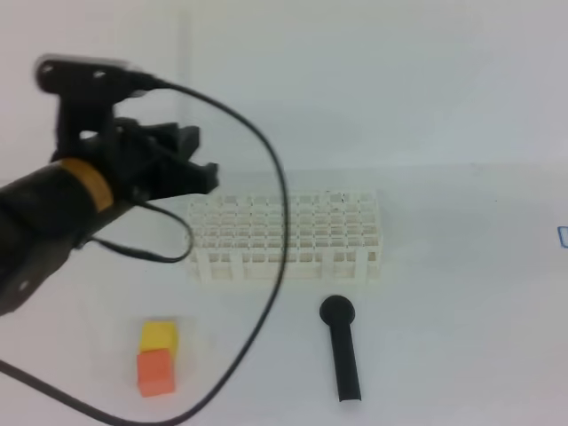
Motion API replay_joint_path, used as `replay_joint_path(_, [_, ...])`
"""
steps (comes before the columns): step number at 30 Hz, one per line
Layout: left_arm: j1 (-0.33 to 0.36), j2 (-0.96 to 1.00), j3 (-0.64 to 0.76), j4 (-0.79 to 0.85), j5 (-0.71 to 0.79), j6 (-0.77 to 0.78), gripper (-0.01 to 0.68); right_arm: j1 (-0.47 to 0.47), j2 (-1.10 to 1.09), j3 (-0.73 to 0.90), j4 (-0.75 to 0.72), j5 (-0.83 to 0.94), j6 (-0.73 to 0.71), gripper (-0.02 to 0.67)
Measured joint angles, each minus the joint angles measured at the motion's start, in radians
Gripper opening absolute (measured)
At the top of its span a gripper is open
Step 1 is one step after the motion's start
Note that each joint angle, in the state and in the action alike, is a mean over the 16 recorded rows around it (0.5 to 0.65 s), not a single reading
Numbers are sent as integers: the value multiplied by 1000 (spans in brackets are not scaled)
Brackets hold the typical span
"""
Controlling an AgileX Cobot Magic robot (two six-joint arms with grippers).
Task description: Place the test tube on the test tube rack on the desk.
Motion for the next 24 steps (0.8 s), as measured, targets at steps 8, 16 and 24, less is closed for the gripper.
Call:
replay_joint_path(8, [179, 94, 105, 189, -432, -267, 69, 0, 0, 0, 1, 10, -20, -1])
replay_joint_path(16, [236, 243, 121, 179, -586, -325, 48, 0, 0, 0, 2, 21, -22, -1])
replay_joint_path(24, [243, 339, 159, 111, -714, -99, 34, 0, 0, 0, 2, 29, -26, -1])
